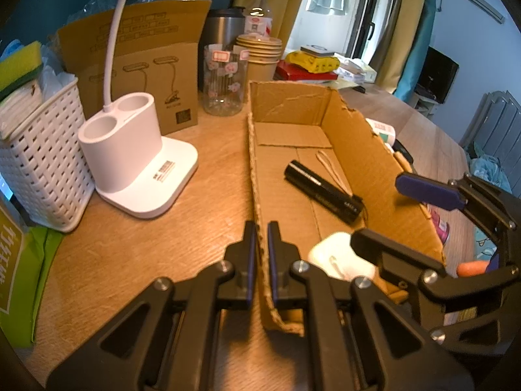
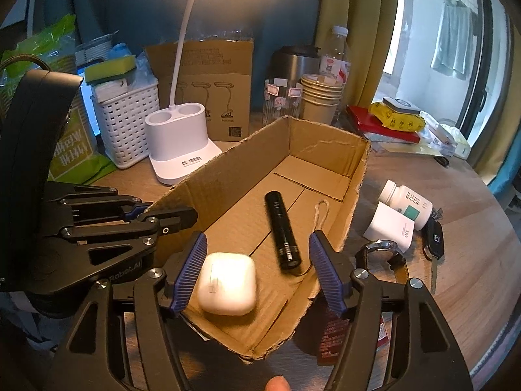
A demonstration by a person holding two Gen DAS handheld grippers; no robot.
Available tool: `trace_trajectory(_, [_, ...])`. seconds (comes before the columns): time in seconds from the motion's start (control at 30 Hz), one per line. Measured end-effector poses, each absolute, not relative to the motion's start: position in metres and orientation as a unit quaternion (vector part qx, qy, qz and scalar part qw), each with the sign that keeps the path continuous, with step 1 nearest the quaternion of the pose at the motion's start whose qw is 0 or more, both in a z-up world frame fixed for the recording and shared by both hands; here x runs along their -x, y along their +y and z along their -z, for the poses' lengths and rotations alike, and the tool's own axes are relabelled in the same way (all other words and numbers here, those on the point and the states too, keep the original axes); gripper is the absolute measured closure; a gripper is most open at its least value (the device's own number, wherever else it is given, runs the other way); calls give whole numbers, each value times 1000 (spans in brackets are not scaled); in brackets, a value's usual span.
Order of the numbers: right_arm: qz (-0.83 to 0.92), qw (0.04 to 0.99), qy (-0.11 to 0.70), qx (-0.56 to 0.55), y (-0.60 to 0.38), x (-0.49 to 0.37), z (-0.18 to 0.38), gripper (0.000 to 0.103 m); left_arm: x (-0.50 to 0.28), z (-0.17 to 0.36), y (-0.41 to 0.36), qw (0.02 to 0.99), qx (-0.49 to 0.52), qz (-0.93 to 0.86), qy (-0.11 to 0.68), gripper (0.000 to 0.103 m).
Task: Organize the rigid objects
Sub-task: 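Carry the white earbud case with the right gripper and release it into the box, then move the right gripper to the red can and close around it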
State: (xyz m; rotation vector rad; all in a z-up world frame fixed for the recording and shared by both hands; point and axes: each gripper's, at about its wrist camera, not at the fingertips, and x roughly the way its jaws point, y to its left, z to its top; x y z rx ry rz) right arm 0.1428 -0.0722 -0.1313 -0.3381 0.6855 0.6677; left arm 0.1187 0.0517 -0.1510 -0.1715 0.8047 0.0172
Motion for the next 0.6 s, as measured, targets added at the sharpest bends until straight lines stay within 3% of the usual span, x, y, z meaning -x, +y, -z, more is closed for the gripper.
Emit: trace_trajectory(0.6, [-266, 909, 302, 103, -120, -153, 104, 34, -119, 152, 52, 917, 83, -8, 391, 95])
